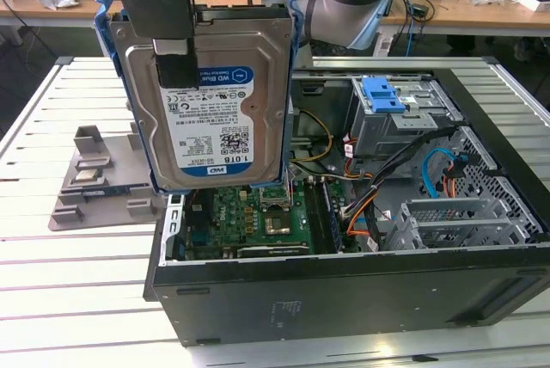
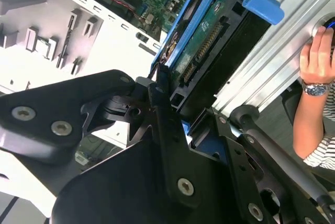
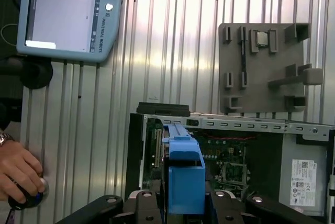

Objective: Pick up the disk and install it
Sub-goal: 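Pick up the disk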

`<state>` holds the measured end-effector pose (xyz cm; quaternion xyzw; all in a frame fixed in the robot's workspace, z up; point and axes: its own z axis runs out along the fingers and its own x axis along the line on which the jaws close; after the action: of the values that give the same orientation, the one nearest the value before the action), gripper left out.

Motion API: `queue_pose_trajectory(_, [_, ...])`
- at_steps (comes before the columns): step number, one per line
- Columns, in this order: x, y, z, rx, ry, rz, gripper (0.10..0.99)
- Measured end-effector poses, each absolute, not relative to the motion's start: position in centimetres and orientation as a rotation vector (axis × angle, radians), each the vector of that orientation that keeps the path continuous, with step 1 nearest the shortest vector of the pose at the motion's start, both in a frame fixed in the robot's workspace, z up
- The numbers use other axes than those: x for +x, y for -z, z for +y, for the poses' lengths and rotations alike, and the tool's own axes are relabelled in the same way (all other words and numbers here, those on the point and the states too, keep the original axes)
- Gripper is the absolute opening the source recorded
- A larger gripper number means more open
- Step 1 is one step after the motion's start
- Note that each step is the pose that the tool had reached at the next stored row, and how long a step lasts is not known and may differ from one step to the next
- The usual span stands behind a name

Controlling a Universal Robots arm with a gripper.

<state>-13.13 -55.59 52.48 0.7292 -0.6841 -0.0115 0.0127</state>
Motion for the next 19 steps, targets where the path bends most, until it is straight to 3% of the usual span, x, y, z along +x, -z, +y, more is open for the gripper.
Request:
queue_pose_trajectory(11, [-9.9,-52.4,-55.6,2.273,0.038,-2.132,0.365])
queue_pose_trajectory(14, [-9.6,-52.4,-55.8,2.307,0.108,-2.162,0.365])
queue_pose_trajectory(19, [-9.5,-52.4,-55.8,2.308,0.110,-2.163,0.365])
